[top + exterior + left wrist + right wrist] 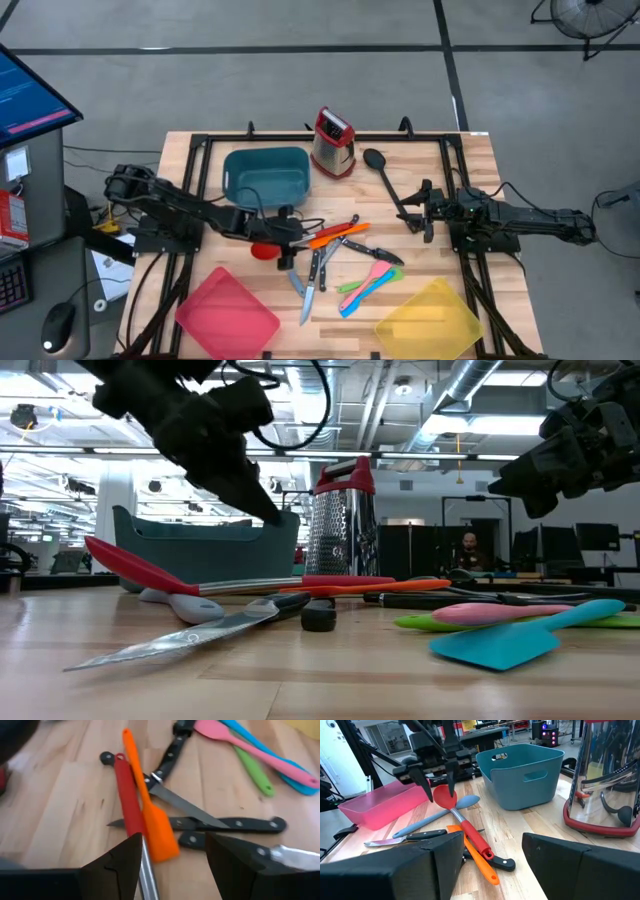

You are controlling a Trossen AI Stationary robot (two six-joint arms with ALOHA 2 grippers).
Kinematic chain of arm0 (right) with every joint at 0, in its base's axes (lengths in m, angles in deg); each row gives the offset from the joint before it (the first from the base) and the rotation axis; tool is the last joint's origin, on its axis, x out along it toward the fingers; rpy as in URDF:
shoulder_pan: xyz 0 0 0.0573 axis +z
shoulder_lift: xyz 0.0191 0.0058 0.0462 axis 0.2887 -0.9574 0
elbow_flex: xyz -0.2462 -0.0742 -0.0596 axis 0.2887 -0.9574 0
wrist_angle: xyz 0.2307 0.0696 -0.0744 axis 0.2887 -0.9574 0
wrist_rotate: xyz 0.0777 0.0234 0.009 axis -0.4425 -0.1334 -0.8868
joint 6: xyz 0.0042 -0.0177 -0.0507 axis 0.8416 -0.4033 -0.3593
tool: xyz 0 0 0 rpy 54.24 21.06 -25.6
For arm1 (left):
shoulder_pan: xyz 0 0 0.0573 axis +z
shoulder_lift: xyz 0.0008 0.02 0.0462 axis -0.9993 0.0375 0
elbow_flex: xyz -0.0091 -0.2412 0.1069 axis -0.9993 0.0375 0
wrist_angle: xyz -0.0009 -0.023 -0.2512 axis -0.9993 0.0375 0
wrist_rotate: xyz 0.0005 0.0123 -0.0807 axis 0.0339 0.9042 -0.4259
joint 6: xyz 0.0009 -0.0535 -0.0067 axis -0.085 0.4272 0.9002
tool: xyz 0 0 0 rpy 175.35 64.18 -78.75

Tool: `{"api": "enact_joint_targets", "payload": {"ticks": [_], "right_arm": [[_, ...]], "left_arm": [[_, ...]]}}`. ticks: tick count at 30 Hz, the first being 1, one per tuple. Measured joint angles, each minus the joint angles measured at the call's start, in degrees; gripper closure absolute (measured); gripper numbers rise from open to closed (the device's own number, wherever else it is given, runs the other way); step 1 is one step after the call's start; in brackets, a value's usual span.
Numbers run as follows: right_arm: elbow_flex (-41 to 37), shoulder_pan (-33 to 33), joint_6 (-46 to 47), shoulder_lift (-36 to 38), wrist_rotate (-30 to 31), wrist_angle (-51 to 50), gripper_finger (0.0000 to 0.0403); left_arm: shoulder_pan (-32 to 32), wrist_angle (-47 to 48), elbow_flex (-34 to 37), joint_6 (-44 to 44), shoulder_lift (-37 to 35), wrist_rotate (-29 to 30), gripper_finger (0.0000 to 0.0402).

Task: Pick & Place Kitchen Items
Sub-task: Put the red serving spoon into the blue bin

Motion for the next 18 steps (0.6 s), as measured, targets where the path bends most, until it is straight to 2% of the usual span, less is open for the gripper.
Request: {"api": "enact_joint_targets", "payload": {"ticks": [8, 18], "right_arm": [[0.02, 0.0, 0.0, 0.0, 0.02, -0.02, 0.0188], [0.01, 0.0, 0.0, 0.02, 0.0, -0.01, 0.0188]], "left_arm": [[0.71, -3.79, -0.04, -0.14, 5.13, 1.69, 0.0202], [4.57, -7.37, -0.04, 1.57, 9.78, 1.73, 0.0202]]}}
